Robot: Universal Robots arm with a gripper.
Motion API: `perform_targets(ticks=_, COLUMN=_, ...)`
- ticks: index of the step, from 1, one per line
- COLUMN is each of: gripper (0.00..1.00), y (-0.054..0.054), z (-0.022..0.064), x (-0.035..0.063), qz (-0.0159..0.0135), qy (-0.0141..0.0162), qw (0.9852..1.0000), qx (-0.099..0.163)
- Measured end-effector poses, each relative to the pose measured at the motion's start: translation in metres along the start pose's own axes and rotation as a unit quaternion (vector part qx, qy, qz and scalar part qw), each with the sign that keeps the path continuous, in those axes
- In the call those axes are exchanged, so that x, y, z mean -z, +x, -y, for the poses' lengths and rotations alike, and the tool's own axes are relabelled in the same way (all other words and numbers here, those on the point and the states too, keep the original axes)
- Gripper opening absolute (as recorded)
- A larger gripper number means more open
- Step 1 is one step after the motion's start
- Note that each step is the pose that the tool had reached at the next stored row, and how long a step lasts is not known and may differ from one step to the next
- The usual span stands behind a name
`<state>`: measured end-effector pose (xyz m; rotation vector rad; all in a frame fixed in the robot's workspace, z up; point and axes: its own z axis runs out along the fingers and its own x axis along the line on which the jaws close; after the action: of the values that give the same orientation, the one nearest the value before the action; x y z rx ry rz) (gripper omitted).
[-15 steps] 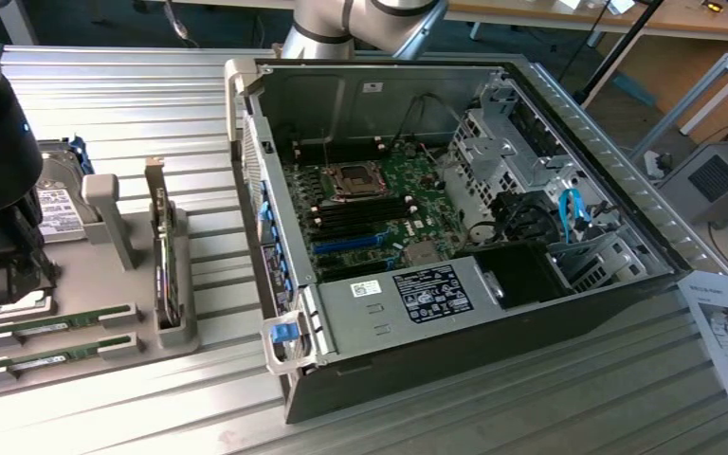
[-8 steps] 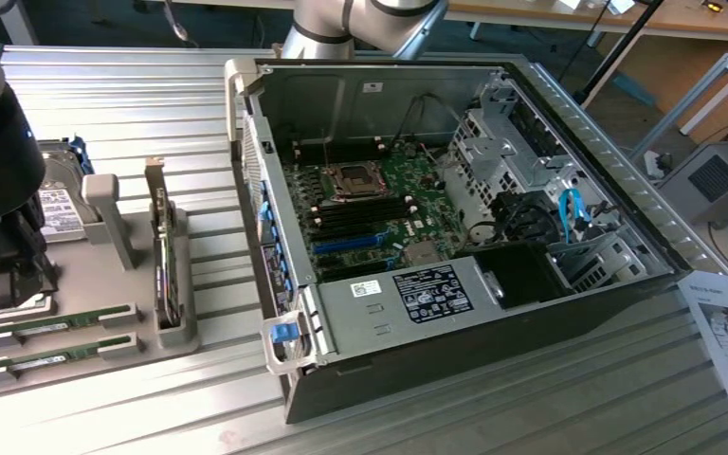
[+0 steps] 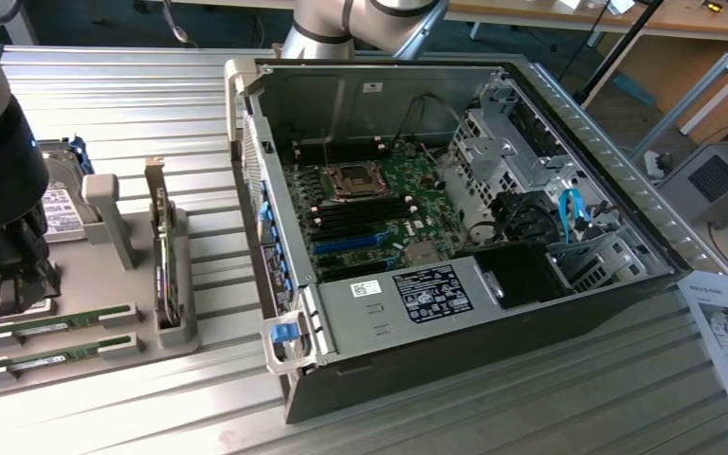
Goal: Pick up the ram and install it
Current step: 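Pick up the ram and move it above insertion slot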
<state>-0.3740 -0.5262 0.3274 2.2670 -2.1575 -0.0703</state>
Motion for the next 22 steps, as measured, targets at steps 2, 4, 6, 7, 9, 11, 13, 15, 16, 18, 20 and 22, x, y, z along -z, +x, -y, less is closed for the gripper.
perform_targets(ticks=2, gripper=0.11, y=0.000, z=0.0001, x=-0.0006, qz=0.0001, qy=0.0001, qw=1.0000, qx=0.000)
perform_targets(ticks=4, gripper=0.11, y=0.000, z=0.0001, x=-0.0027, qz=0.0001, qy=0.0001, qw=1.0000, qx=0.000)
perform_targets(ticks=6, gripper=0.11, y=0.000, z=0.0002, x=-0.0051, qz=0.0001, qy=0.0000, qw=1.0000, qx=0.000)
perform_targets(ticks=7, gripper=0.11, y=0.000, z=0.0003, x=-0.0063, qz=0.0000, qy=0.0000, qw=1.0000, qx=0.000)
perform_targets(ticks=9, gripper=0.11, y=0.000, z=0.0004, x=-0.0097, qz=0.0000, qy=0.0000, qw=1.0000, qx=0.000)
perform_targets(ticks=11, gripper=0.11, y=0.000, z=0.0004, x=-0.0097, qz=-0.0001, qy=-0.0001, qw=1.0000, qx=0.000)
perform_targets(ticks=13, gripper=0.11, y=0.000, z=0.0005, x=-0.0127, qz=0.0001, qy=0.0001, qw=1.0000, qx=0.000)
perform_targets(ticks=15, gripper=0.11, y=0.000, z=0.0006, x=-0.0170, qz=0.0000, qy=0.0000, qw=1.0000, qx=0.000)
perform_targets(ticks=16, gripper=0.11, y=0.000, z=0.0007, x=-0.0189, qz=0.0000, qy=0.0000, qw=1.0000, qx=0.000)
perform_targets(ticks=18, gripper=0.11, y=0.001, z=0.0008, x=-0.0207, qz=0.0000, qy=-0.0001, qw=1.0000, qx=0.000)
perform_targets(ticks=20, gripper=0.11, y=0.001, z=0.0007, x=-0.0208, qz=0.0000, qy=0.0000, qw=1.0000, qx=0.000)
perform_targets(ticks=22, gripper=0.11, y=0.001, z=0.0008, x=-0.0217, qz=0.0002, qy=0.0002, qw=1.0000, qx=0.000)
